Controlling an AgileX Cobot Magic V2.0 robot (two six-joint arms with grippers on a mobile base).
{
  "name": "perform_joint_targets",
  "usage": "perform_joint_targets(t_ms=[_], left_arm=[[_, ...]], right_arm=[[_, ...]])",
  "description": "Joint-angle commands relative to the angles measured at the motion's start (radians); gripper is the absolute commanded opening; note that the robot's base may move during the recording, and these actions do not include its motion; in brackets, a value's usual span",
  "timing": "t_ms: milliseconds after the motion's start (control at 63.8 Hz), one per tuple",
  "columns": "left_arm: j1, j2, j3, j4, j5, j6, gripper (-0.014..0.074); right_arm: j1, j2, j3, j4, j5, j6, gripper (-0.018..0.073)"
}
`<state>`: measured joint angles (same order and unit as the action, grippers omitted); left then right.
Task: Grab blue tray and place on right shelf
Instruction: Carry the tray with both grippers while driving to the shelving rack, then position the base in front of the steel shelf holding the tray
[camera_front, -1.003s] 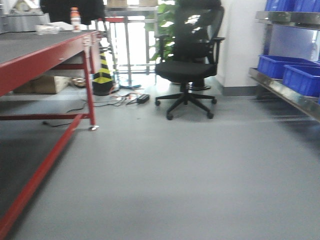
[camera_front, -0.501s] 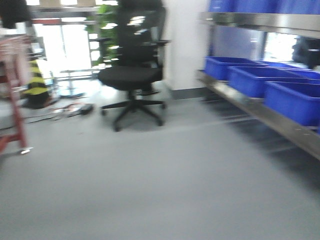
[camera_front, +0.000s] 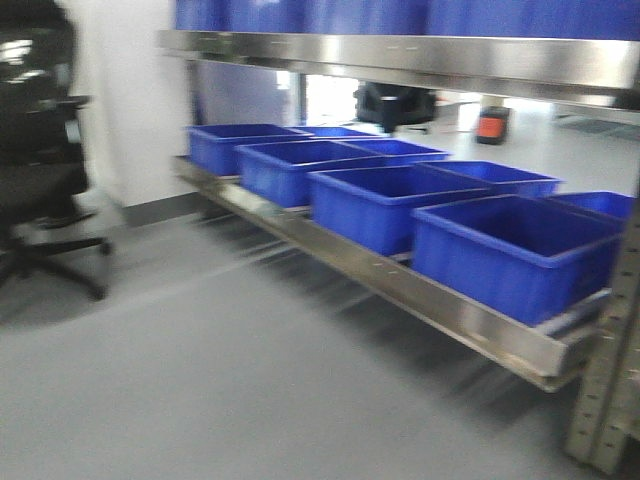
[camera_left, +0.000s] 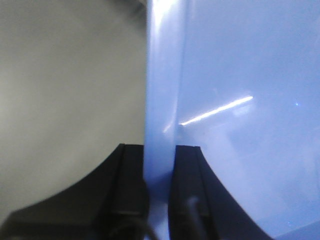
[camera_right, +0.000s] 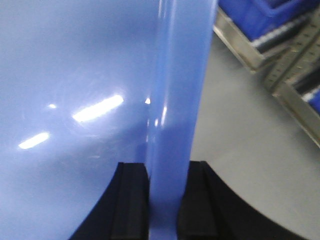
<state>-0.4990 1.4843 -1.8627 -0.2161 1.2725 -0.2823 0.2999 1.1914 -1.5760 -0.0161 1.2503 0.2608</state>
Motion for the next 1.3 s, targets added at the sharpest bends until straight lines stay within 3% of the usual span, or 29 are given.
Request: perform_joint_targets(t_ms=[0,1284], left_arm=[[-0.018,-0.028,-0.026,-0.144,0.065,0.002,-0.0048],[-0.016,-0.028,-0.026,-0.146,0.063,0.002,-0.0048]], right_arm=[[0.010,-0.015,-0.025,0.091,0.031,-0.018,0.0057],[0.010,-0.015,-0.025,0.091,0.031,-0.018,0.0057]])
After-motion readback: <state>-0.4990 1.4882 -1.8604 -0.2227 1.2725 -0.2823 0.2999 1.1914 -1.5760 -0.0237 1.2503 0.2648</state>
